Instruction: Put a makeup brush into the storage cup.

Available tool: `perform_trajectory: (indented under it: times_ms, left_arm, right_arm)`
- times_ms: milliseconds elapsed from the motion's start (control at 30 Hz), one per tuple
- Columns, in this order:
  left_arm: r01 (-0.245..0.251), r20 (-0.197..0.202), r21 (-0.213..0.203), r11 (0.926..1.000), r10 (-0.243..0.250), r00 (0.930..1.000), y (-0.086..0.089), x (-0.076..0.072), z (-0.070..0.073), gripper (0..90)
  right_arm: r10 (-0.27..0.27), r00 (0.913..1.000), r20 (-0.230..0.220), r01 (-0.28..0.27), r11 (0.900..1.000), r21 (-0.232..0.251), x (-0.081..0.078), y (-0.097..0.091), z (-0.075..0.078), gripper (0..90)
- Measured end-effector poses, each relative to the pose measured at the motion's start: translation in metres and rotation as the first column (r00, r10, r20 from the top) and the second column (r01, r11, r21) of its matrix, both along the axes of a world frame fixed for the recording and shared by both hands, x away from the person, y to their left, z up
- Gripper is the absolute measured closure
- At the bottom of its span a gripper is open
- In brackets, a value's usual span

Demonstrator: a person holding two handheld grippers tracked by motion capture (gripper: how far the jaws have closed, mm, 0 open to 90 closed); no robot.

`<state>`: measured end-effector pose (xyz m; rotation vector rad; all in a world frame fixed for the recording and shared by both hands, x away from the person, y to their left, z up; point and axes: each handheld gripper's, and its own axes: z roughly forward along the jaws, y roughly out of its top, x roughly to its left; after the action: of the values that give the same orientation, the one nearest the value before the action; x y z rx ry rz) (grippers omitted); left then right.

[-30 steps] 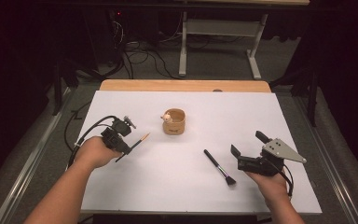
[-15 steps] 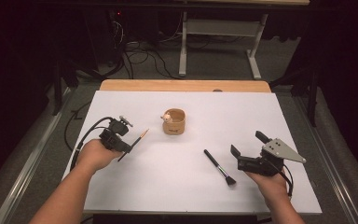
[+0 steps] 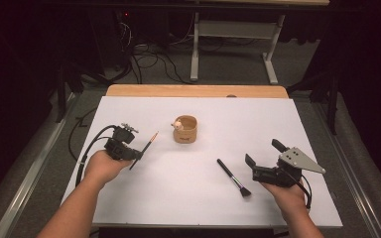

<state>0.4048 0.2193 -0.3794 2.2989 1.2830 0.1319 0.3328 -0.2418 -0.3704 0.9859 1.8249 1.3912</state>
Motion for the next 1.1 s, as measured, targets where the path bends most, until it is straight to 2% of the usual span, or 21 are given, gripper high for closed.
perform_trajectory:
  times_ms: [233,500,667,867,933,1000,1033,1067,1100]
  left_arm:
    - [-0.029,0.029,-0.01,0.9995,0.029,0.9992,0.002,-0.001,-0.005,83.8]
    - [-0.051,0.104,-0.055,0.9972,0.056,0.993,0.003,-0.005,-0.002,83.8]
    - [-0.074,0.15,-0.099,0.9923,0.089,0.9846,0.006,-0.01,-0.006,83.8]
    - [-0.079,0.205,-0.15,0.9856,0.109,0.9727,0.009,-0.017,-0.01,83.8]
    - [-0.079,0.218,-0.158,0.9843,0.113,0.9695,0.01,-0.018,-0.012,83.8]
    - [-0.082,0.234,-0.187,0.9788,0.126,0.9641,0.011,-0.02,-0.014,83.8]
    - [-0.082,0.234,-0.187,0.9788,0.126,0.9641,0.011,-0.02,-0.014,83.8]
    - [-0.082,0.25,-0.22,0.9721,0.137,0.9585,0.01,-0.023,-0.016,83.8]
    - [-0.075,0.263,-0.216,0.9734,0.133,0.9556,0.009,-0.024,-0.016,83.8]
  right_arm:
    - [-0.001,1.0,-0.005,0.001,1.0,0.002,0.0,0.001,0.0,1.4]
    - [0.0,1.0,-0.001,0.0,1.0,0.0,0.0,0.0,0.0,1.4]
    - [0.0,1.0,-0.001,0.0,1.0,0.002,0.0,0.0,0.0,1.4]
    - [0.001,1.0,-0.001,-0.001,1.0,-0.002,0.0,0.001,0.0,1.4]
    - [0.002,1.0,0.0,-0.002,1.0,-0.003,0.0,0.001,0.0,1.4]
    - [0.001,1.0,0.0,-0.001,1.0,-0.005,0.0,0.001,0.0,1.4]
    - [0.001,1.0,0.0,-0.001,1.0,-0.005,0.0,0.001,0.0,1.4]
    - [0.003,1.0,0.002,-0.003,1.0,-0.005,0.0,0.002,-0.001,1.4]
    - [0.005,1.0,0.002,-0.005,1.0,-0.005,0.0,0.001,-0.001,1.4]
